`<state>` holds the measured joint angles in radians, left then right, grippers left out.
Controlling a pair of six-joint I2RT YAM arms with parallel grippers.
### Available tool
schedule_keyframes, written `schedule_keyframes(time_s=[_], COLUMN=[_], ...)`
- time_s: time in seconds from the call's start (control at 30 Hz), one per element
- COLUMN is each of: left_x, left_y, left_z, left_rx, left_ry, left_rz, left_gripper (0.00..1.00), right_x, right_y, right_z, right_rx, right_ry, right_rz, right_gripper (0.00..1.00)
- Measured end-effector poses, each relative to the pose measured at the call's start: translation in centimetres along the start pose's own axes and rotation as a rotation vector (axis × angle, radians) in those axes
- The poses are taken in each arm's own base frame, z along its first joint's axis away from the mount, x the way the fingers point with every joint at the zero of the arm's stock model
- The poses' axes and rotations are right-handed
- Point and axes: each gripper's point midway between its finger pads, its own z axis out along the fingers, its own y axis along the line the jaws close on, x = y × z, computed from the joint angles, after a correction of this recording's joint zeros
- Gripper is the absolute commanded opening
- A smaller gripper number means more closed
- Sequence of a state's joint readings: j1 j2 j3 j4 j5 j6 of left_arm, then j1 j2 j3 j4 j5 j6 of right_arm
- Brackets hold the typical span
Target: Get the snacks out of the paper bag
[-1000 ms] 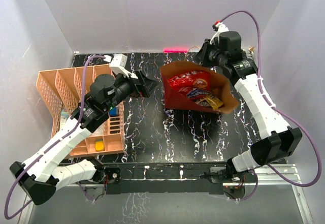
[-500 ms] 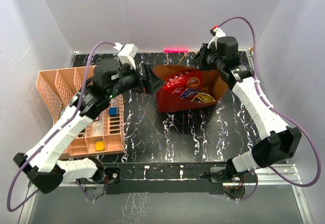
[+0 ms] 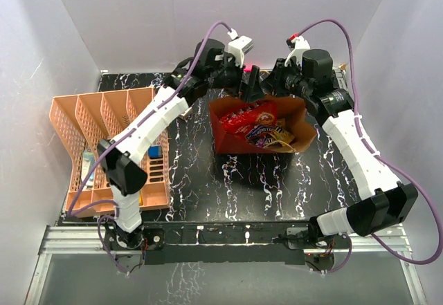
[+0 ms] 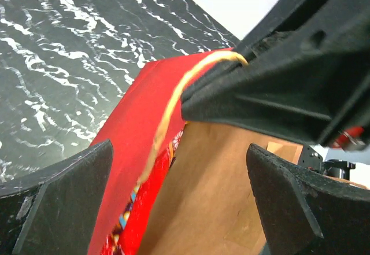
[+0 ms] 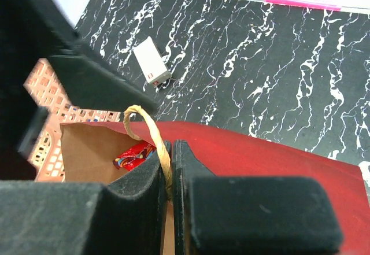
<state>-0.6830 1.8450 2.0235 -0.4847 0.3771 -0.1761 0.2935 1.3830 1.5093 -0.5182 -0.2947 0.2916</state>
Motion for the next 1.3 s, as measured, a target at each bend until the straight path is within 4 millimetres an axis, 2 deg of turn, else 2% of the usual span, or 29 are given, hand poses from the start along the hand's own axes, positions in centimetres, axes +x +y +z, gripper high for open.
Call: schedule_keyframes(time_s=[0.1,0.2,0.27,0.33,0.4,0.57,0.7,0.8,1.0,1.07,1.13,1.23,1.3], left_x=[0.3,1.0,1.0,0.4,0.2,0.0,-0.8,-1.0,-1.5,-1.6,-1.6,-1.4,-1.0], left_y=[-0.3,-0.9,-1.6,-2.3,-2.8,-3.1,-3.6,-4.0,-4.6,-4.7,-4.7,-4.4,-4.1], left_z=[2.1,2.8,2.7,2.4,2.1,2.0,1.7,1.5,1.3,1.3,1.3,1.4,1.6], left_rx=[0.069,0.136,0.18,0.217,0.24,0.255,0.279,0.304,0.336,0.341,0.341,0.33,0.31], left_ry=[0.025,0.051,0.052,0.031,0.017,0.01,0.003,0.004,-0.006,-0.01,-0.011,-0.009,-0.002], left_rz=[-0.001,-0.013,-0.019,-0.012,-0.007,-0.035,-0.057,-0.073,-0.088,-0.09,-0.092,-0.095,-0.108], left_gripper=[0.85,0.72,0.64,0.62,0.56,0.5,0.41,0.37,0.12,0.0,0.0,0.0,0.0], right_x=[-0.2,-0.1,-0.1,-0.1,-0.1,-0.1,-0.2,-0.2,0.3,0.5,0.7,1.1,1.4], right_y=[0.1,0.1,0.0,0.0,0.0,0.0,0.1,0.2,0.2,0.1,0.0,-0.5,-1.1], right_z=[-0.3,-0.3,-0.3,-0.3,-0.3,-0.4,-0.7,-0.8,-1.3,-1.6,-2.1,-3.0,-3.6], right_rx=[-0.001,-0.001,-0.001,0.0,-0.001,0.0,-0.002,-0.003,0.005,0.012,0.027,0.071,0.117], right_ry=[-0.006,-0.006,-0.003,-0.003,-0.004,-0.004,-0.006,-0.008,0.013,0.02,0.027,0.043,0.062], right_rz=[-0.008,-0.011,-0.013,-0.016,-0.021,-0.029,-0.03,-0.03,-0.024,-0.021,-0.015,-0.005,0.006], right_gripper=[0.08,0.08,0.08,0.08,0.08,0.08,0.08,0.09,0.11,0.18,0.28,0.53,0.63])
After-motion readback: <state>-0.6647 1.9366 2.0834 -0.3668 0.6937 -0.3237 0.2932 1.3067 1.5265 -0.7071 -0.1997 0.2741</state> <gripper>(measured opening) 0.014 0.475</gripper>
